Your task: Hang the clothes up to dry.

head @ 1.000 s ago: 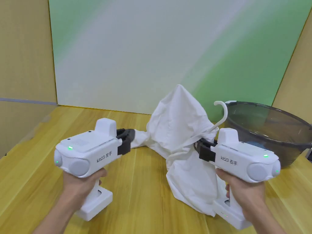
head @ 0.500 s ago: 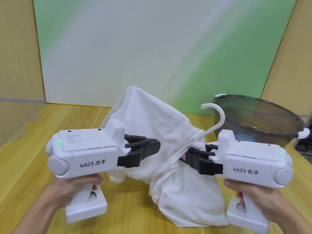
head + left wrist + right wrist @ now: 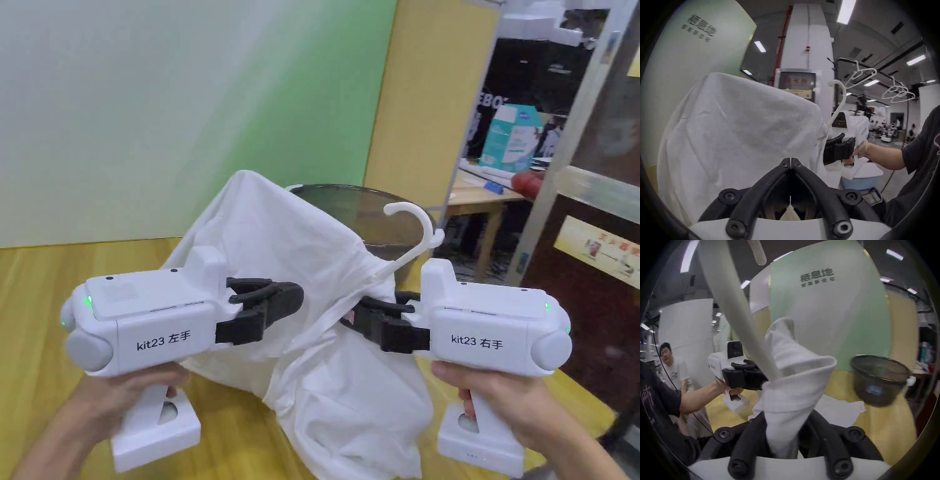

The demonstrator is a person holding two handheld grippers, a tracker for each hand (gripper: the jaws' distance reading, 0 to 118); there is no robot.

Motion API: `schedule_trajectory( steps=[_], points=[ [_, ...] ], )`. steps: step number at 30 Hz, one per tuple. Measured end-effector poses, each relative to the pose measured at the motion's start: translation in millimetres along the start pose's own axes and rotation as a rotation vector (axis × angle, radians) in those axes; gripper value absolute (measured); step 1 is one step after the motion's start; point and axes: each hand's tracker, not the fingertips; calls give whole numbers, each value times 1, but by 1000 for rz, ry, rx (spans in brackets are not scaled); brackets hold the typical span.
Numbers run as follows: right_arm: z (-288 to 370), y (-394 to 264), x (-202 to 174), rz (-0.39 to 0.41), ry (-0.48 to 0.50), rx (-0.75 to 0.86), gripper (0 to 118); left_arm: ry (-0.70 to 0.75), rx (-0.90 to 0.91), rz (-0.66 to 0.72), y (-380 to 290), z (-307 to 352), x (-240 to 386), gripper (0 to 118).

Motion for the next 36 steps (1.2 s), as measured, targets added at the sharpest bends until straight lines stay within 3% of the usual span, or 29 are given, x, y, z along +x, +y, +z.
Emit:
schedule_trajectory(
  steps=[7,18,25,29,36],
  points=[
    [146,-31,-35,-67,-350,12,8,-330,24,19,15,-120,62,0],
    [336,-87,-159,-211,-861,45,8,-804,6,-33,34,-238,223,0],
    [397,-112,-224,-247,-1096,10,8,-957,-64,-25,20,-289,307,0],
    [419,-124,-243,-280,-1177,-4,8,-1062,-67,5,11,-303,343,0],
    [434,-136,-260,-308,-1309,15,9,-1036,-59,-28,6,-299,372,0]
  ],
)
